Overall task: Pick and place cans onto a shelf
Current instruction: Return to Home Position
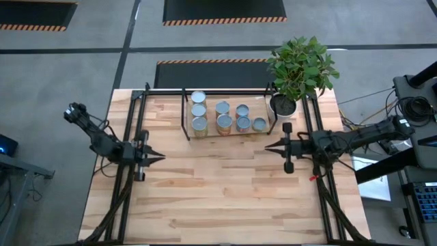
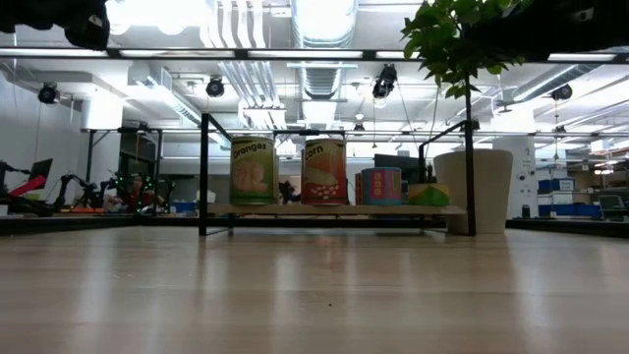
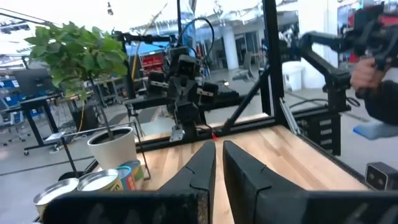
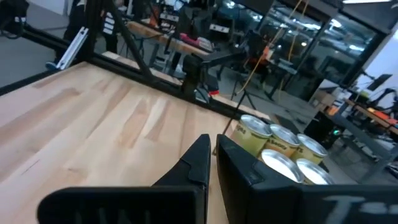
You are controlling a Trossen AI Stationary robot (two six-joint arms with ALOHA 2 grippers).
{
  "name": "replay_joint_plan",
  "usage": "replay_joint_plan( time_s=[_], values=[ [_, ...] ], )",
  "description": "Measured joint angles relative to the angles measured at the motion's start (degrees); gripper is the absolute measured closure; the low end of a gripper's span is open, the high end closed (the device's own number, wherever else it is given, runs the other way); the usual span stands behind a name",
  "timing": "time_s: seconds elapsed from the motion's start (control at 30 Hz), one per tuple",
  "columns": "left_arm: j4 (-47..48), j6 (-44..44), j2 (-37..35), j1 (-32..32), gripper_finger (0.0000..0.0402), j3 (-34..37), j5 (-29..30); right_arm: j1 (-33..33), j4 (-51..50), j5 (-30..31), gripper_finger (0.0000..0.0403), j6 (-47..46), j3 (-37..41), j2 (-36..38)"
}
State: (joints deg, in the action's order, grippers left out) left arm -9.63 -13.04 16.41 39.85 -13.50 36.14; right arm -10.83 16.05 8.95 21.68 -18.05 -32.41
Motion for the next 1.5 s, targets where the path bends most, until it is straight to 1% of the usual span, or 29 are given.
replay_joint_plan(
  time_s=[0.17,0.5,0.8,1.0,1.13,1.27,1.4,1.47,1.5],
  values=[
    [-0.76,0.00,-6.18,-0.01,0.0400,3.36,0.10,1.42,0.11,0.02,0.0385,-0.01,2.04,4.18],
    [-0.55,-2.16,-16.43,-0.01,0.0401,8.21,0.83,3.50,-0.01,0.00,0.0385,-0.03,5.40,9.28],
    [0.38,-2.37,-16.45,-0.18,0.0402,8.53,1.96,5.50,-2.55,-0.08,0.0385,-1.01,6.09,12.34],
    [1.25,-2.01,-16.45,-0.21,0.0402,8.93,1.97,5.53,-4.60,-0.18,0.0385,-0.15,6.16,16.07],
    [1.64,-1.95,-16.45,-0.21,0.0402,10.15,1.99,5.53,-9.33,-0.14,0.0385,0.44,6.30,19.84],
    [1.64,-1.81,-16.45,-0.21,0.0402,11.51,2.38,5.53,-16.52,0.04,0.0385,0.69,6.32,25.59],
    [1.60,-1.25,-16.42,-0.23,0.0402,12.13,2.49,5.52,-21.24,-0.21,0.0385,-0.87,6.34,31.60],
    [1.62,-0.86,-16.42,-0.23,0.0402,12.15,2.50,5.51,-22.10,-1.53,0.0385,-1.08,6.52,32.37],
    [1.69,-0.70,-16.40,-0.24,0.0402,12.20,2.47,5.49,-24.16,-1.63,0.0385,-1.12,6.97,32.40]
  ],
)
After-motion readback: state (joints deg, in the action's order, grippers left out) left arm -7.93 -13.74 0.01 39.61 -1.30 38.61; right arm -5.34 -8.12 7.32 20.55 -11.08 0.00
